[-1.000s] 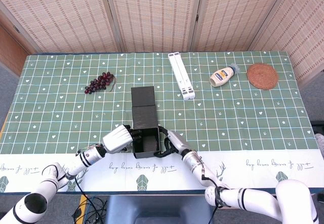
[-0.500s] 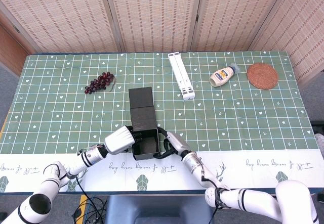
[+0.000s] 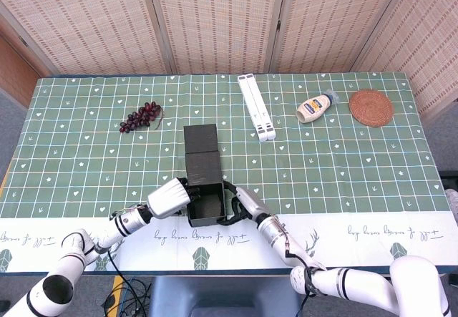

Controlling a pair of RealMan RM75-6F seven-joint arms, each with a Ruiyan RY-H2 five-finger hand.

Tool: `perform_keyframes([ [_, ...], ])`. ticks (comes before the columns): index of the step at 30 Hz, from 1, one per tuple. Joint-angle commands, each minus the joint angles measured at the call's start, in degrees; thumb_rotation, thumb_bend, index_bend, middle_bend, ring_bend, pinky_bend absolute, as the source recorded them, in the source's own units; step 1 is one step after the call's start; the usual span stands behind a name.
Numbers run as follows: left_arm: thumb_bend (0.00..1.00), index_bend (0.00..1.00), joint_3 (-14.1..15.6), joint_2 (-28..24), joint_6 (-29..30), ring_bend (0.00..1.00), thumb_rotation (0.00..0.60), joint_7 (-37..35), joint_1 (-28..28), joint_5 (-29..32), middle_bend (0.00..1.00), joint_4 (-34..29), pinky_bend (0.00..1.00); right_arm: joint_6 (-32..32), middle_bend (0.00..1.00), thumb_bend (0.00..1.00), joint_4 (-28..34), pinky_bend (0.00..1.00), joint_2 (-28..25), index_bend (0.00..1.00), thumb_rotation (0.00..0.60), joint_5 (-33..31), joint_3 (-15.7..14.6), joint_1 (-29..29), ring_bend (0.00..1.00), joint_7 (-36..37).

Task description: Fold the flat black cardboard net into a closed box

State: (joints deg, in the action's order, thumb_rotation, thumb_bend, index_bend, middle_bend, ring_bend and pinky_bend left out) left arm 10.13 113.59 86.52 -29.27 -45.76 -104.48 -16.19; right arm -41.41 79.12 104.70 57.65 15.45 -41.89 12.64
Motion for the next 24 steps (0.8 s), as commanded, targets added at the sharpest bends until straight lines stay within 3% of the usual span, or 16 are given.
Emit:
perform_keyframes([
  [1, 0.07, 0.63, -0.05, -0.19, 0.15, 0.64, 0.600, 0.08, 0.13, 0.17, 0.56, -0.20, 0.67, -0.16, 0.40, 0.59, -0.12, 1.00, -0.01, 0.25, 0.600, 0.28, 0.04, 0.08, 0.75, 0.13],
  [7, 0.07, 0.55, -0.20, -1.02, 0.89, 0.62, 0.600, 0.03, 0.65, 0.66, 0.47, -1.24, 0.66, -0.46, 0.40, 0.59, -0.46, 1.00, -0.02, 0.25, 0.600, 0.63, 0.36, 0.27, 0.75, 0.63],
  [16, 0.07, 0.44, -1.16, -1.99, 1.42, 0.59, 0.600, 0.78, 1.33, 1.88, 0.42, -3.20, 0.65, -1.10, 0.40, 0.59, -0.44, 1.00, -0.43, 0.25, 0.600, 1.47, 0.43, 0.65, 0.75, 0.92],
  [24, 0.07, 0.27, -2.72, -3.96, 1.68, 0.50, 0.600, 1.94, 2.30, 3.60, 0.26, -7.17, 0.62, -1.66, 0.39, 0.59, -0.20, 1.00, -1.24, 0.25, 0.600, 1.86, 0.77, 1.01, 0.75, 1.25],
])
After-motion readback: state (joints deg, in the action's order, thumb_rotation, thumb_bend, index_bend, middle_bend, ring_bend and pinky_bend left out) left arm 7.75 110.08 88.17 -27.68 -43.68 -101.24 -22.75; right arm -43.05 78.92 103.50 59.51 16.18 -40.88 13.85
